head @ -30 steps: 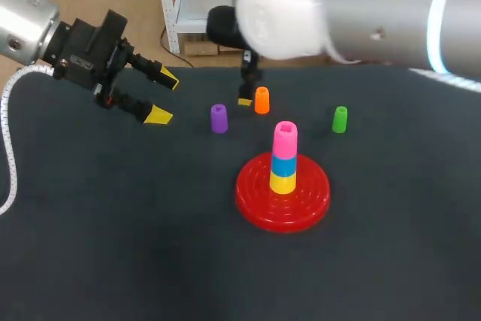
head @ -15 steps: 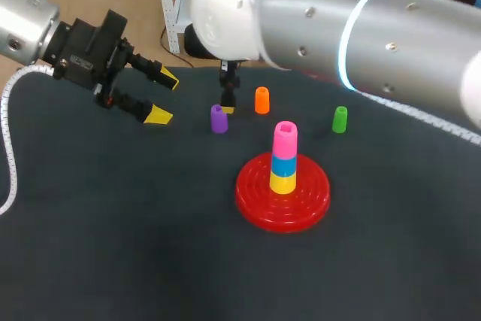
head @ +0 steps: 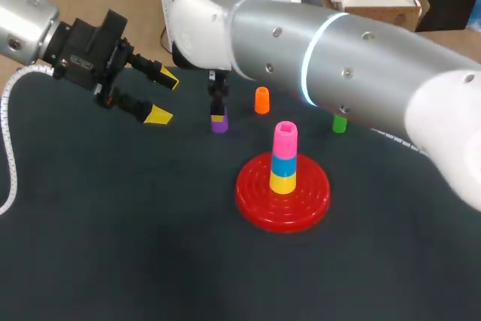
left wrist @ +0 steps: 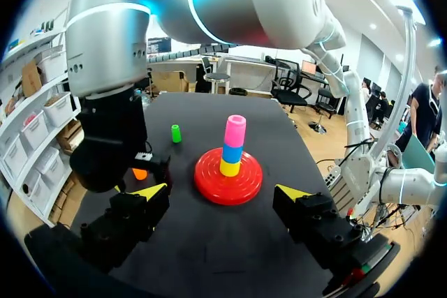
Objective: Pick up and stack the cylinders on the red base in this order: pink,purple,orange,green
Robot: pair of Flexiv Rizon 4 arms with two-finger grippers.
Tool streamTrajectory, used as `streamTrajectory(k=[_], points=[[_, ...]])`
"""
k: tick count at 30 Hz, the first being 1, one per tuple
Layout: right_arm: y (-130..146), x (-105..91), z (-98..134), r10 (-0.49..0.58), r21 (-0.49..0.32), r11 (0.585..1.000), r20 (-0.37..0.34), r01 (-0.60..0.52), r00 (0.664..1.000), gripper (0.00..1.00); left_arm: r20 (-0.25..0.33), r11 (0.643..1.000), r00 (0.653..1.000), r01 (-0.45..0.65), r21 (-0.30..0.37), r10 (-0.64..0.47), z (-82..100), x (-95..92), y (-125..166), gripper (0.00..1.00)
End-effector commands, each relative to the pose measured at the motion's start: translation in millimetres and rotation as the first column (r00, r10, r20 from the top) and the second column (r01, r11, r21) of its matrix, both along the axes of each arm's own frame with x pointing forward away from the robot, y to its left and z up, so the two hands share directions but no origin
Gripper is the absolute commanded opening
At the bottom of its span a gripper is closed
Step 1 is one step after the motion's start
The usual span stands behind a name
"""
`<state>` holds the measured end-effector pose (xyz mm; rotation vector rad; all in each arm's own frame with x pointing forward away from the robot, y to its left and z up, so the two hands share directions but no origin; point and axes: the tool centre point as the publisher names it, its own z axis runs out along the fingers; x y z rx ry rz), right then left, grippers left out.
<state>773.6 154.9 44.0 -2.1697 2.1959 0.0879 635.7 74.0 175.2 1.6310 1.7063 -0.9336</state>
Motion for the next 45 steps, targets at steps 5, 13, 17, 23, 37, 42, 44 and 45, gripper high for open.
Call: streamTrajectory(k=[5, 13, 17, 23, 37, 42, 44, 45], points=[[-2.1, 2.1, -2.0, -0.020, 0.000, 1.000, 0.023, 0.020, 1.000, 1.00, 0.000, 1.000, 1.000, 0.003, -0.002, -0.003, -0.3, 0.8, 0.8, 1.00], [-2.9, 5.2, -5.3, -0.023, -0.016, 1.000, 0.023, 0.023, 0.999, 1.00, 0.000, 1.000, 1.000, 0.003, -0.002, -0.003, -0.3, 0.8, 0.8, 1.00], [-1.2, 3.2, -9.1, -0.021, -0.020, 1.000, 0.021, 0.021, 1.000, 1.00, 0.000, 1.000, 1.000, 0.003, -0.002, -0.003, -0.3, 0.8, 0.8, 1.00], [-0.5, 3.5, -11.6, -0.025, -0.023, 0.999, 0.024, 0.026, 0.999, 1.00, 0.000, 1.000, 1.000, 0.003, -0.002, -0.003, -0.3, 0.8, 0.8, 1.00], [-0.3, 3.5, -18.5, -0.045, -0.045, 0.998, 0.046, 0.047, 0.998, 0.32, 0.000, 1.000, 1.000, 0.003, -0.002, -0.003, -0.3, 0.8, 0.8, 1.00], [-1.2, 4.0, -9.5, -0.068, -0.030, 0.997, 0.079, 0.070, 0.995, 0.00, 0.000, 1.000, 1.000, 0.003, -0.002, -0.003, -0.3, 0.8, 0.8, 1.00], [-2.1, 3.7, 2.9, -0.069, -0.013, 0.997, 0.104, 0.071, 0.992, 0.00, 0.000, 1.000, 1.000, 0.003, -0.002, -0.003, -0.3, 0.8, 0.8, 1.00], [-2.6, 3.0, 10.6, -0.072, 0.003, 0.997, 0.114, 0.072, 0.991, 0.00, 0.000, 1.000, 1.000, 0.003, -0.002, -0.003, -0.3, 0.8, 0.8, 1.00]])
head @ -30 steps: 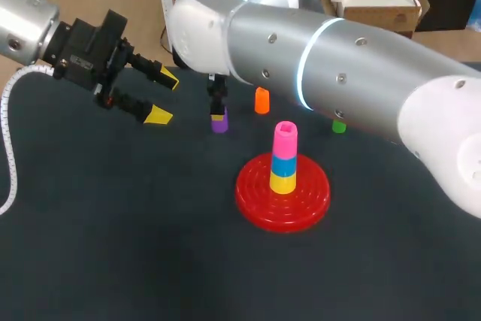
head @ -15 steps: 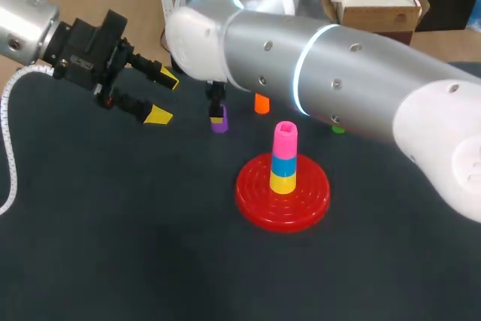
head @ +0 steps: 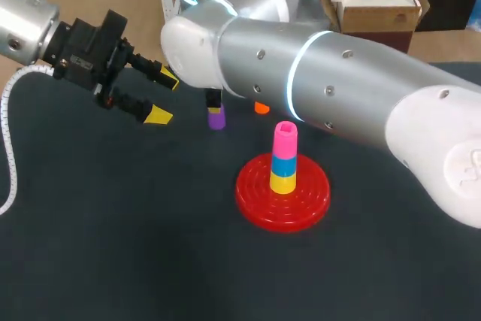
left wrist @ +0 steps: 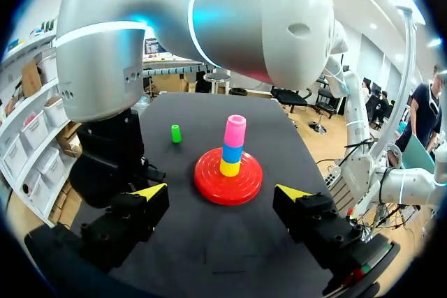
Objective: Pick up and stack the cylinders on the red base in this order: pink,purple,orange,green
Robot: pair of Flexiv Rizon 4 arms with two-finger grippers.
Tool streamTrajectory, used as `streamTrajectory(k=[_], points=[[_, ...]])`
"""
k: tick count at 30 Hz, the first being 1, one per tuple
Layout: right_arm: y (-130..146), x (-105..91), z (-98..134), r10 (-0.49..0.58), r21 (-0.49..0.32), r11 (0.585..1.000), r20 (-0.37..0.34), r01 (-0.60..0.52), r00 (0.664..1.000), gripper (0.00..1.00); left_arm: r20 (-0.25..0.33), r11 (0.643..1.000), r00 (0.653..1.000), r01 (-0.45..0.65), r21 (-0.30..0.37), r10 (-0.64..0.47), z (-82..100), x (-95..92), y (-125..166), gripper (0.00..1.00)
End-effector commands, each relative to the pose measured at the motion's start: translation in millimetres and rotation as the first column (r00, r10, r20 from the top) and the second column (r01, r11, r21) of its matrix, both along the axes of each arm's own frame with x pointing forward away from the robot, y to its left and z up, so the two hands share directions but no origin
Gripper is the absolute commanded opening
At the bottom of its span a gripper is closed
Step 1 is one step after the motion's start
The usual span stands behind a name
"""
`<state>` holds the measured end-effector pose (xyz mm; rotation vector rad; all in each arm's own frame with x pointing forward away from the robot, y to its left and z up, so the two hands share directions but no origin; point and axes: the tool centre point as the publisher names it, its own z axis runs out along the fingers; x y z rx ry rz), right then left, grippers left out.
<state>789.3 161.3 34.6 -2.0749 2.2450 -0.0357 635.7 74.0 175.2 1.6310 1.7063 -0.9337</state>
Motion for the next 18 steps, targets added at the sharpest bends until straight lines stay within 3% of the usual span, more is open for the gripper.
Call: streamTrajectory(k=[1, 10, 18], points=[[-9.7, -13.7, 28.5, 0.000, 0.045, 0.999, 0.051, -0.002, 0.999, 0.00, 0.000, 1.000, 1.000, 0.003, -0.001, -0.003, -0.3, 0.8, 0.8, 1.00], [-39.0, -38.9, 116.4, -0.020, 0.100, 0.995, 0.166, 0.003, 0.986, 0.00, 0.000, 1.000, 1.000, 0.003, -0.001, -0.003, -0.3, 0.8, 0.8, 1.00], [-77.3, -94.6, 172.0, 0.001, 0.101, 0.995, 0.240, -0.026, 0.971, 0.00, 0.000, 1.000, 1.000, 0.003, -0.001, -0.003, -0.3, 0.8, 0.8, 1.00]])
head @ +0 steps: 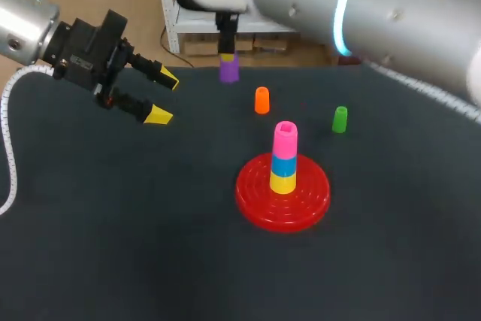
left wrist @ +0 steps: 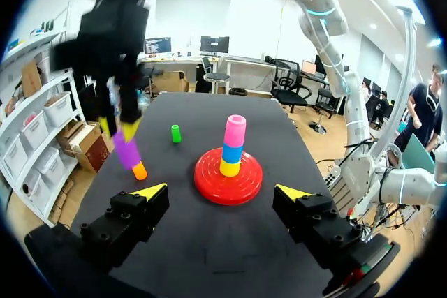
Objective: Pick up and stack the cylinders on the red base in this order: pink,purple,orange,green
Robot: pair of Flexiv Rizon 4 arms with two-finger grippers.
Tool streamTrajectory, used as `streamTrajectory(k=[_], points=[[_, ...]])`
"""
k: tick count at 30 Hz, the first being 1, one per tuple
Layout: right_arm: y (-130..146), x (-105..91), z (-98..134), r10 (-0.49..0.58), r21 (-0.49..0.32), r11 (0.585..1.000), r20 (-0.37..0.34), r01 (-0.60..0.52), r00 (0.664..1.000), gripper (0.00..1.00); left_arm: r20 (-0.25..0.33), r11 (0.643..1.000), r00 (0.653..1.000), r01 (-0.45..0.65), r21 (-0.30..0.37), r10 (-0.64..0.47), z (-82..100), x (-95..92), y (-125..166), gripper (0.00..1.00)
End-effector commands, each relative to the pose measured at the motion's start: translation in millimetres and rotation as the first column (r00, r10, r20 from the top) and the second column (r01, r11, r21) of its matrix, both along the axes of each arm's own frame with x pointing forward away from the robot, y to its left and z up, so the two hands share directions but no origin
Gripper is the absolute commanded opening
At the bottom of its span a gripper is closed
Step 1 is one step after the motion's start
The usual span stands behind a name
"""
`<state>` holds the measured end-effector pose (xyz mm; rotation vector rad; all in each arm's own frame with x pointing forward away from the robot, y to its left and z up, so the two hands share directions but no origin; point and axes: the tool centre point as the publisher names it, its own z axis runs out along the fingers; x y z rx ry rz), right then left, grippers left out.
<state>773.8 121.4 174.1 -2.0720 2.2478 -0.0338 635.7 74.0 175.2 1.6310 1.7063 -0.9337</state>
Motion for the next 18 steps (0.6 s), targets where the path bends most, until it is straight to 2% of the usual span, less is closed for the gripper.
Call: streamTrajectory(k=[1, 9, 18], points=[[-41.5, -87.0, 36.6, 0.007, 0.102, 0.994, 0.246, -0.033, 0.969, 0.00, 0.000, 1.000, 1.000, 0.003, -0.001, -0.003, -0.3, 0.8, 0.8, 1.00], [-80.4, -151.2, 63.1, 0.028, 0.114, 0.991, 0.307, -0.066, 0.951, 0.00, 0.000, 1.000, 1.000, 0.003, -0.001, -0.003, -0.3, 0.8, 0.8, 1.00], [-111.0, -209.0, 73.7, 0.100, 0.098, 0.986, 0.323, -0.138, 0.941, 0.00, 0.000, 1.000, 1.000, 0.003, -0.001, -0.003, -0.3, 0.8, 0.8, 1.00]])
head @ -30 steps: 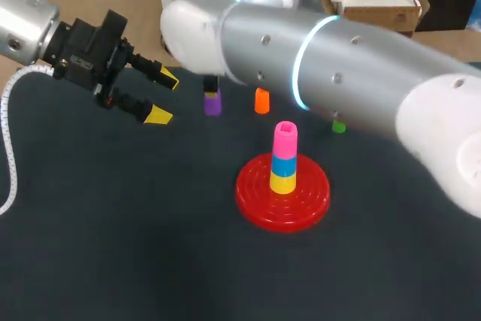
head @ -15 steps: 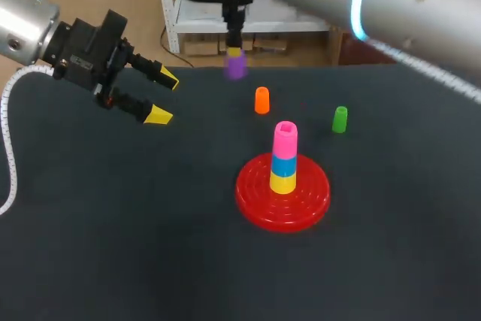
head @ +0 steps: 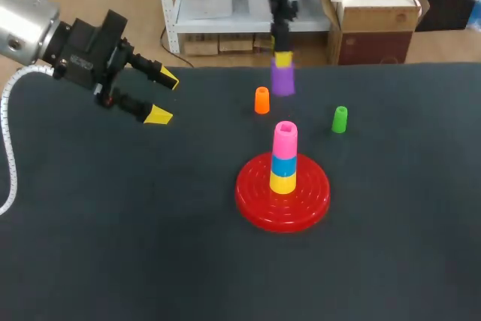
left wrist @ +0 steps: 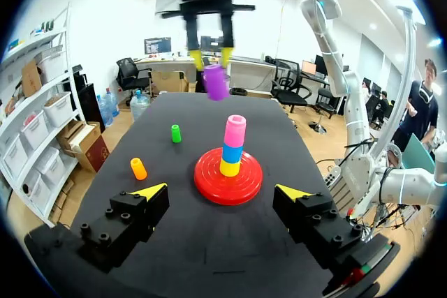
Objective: Pick up and stack the cylinders on the red base in this order: pink,purple,orange,green
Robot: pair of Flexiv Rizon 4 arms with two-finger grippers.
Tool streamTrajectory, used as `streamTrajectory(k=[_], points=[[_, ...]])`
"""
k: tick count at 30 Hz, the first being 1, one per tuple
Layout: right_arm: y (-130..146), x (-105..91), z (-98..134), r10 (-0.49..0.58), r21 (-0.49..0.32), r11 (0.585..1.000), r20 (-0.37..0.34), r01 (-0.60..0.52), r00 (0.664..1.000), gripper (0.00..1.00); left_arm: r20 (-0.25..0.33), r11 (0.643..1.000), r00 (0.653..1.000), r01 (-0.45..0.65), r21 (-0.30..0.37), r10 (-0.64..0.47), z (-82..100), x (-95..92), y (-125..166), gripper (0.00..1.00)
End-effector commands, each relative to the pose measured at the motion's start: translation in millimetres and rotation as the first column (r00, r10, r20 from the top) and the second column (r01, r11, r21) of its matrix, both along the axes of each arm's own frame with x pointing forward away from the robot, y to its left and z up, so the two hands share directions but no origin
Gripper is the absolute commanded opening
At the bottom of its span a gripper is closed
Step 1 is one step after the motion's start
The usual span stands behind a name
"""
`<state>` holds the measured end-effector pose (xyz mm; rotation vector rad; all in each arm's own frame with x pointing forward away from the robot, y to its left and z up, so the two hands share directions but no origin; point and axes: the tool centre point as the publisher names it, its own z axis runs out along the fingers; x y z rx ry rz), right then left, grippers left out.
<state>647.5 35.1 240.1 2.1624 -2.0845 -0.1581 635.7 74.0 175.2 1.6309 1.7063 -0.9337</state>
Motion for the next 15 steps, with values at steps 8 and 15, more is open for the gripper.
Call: streamTrajectory(k=[8, 15], points=[[-26.0, -108.8, -10.2, 0.027, 0.160, 0.978, 0.528, -0.131, 0.849, 0.00, 0.000, 1.000, 1.000, 0.003, -0.001, -0.003, -0.3, 0.8, 0.8, 1.00], [-25.3, -100.1, -11.6, 0.049, 0.118, 0.982, 0.589, -0.146, 0.807, 0.00, 0.000, 1.000, 1.000, 0.003, -0.001, -0.003, -0.3, 0.8, 0.8, 1.00]])
